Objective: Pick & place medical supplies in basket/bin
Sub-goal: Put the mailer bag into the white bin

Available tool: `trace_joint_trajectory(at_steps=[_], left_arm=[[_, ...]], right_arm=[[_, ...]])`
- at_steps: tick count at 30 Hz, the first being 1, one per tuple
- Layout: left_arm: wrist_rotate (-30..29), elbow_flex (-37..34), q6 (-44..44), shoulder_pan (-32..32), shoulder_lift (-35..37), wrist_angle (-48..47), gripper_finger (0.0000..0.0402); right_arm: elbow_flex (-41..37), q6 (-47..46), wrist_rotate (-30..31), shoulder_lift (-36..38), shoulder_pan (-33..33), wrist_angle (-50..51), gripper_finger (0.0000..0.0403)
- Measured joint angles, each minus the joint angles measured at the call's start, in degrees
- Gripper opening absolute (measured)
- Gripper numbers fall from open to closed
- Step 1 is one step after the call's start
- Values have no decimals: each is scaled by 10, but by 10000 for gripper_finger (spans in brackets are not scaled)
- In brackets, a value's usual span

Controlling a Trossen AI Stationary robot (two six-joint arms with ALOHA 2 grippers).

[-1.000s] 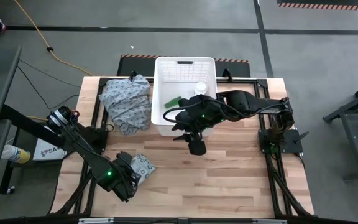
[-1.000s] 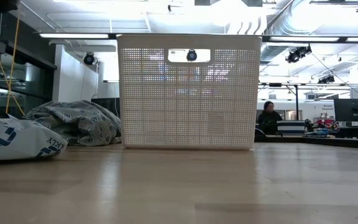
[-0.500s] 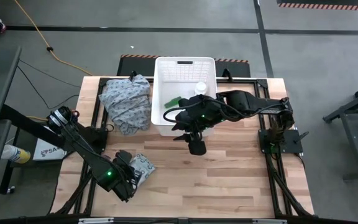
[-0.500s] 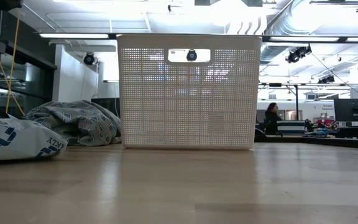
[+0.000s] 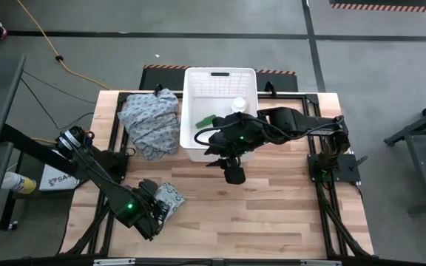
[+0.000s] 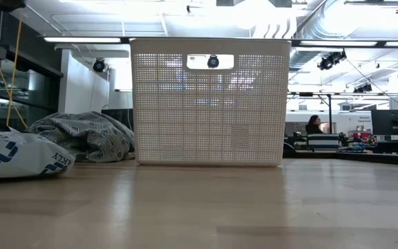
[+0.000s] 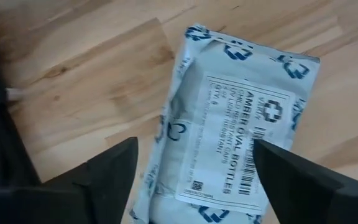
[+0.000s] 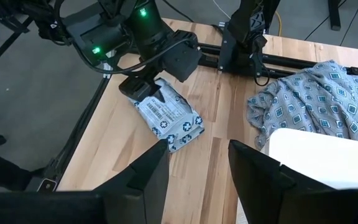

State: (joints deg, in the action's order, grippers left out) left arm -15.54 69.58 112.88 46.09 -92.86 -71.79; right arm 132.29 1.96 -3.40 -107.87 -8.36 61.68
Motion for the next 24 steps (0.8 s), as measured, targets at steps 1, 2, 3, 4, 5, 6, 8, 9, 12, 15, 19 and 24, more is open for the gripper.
trace_joint_trajectory(at_steps=[1, 2, 3, 4, 5, 6, 8, 9, 12, 15, 19, 24], left_arm=[[0, 0, -2, 0, 0, 6, 356], [-1, 0, -2, 0, 0, 11, 361], [-1, 0, -1, 0, 0, 16, 366], [-1, 0, -1, 0, 0, 21, 369], [-1, 0, -1, 0, 0, 26, 371], [-1, 0, -1, 0, 0, 27, 373], [-1, 0, -1, 0, 0, 27, 374], [-1, 0, -1, 0, 0, 27, 374], [-1, 0, -5, 0, 0, 27, 370], [-2, 0, -6, 0, 0, 25, 364], [-3, -16, -6, 0, 0, 30, 352], [18, -70, -6, 0, 0, 116, 341]], right_arm=[[0, 0, 0, 0, 0, 0, 158], [0, 0, 0, 0, 0, -1, 158], [0, 0, 0, 0, 0, -1, 157], [0, 0, 0, 0, 0, -3, 156], [0, 0, 0, 0, 0, -3, 154], [0, 0, 0, 0, 0, -3, 153], [0, 0, 0, 0, 0, -4, 151], [0, 0, 0, 0, 0, -4, 150], [0, 0, 0, 0, 0, -4, 150], [0, 0, 0, 0, 0, -4, 154], [0, 0, 0, 0, 0, -4, 158], [0, -3, -7, 0, 0, -4, 154]])
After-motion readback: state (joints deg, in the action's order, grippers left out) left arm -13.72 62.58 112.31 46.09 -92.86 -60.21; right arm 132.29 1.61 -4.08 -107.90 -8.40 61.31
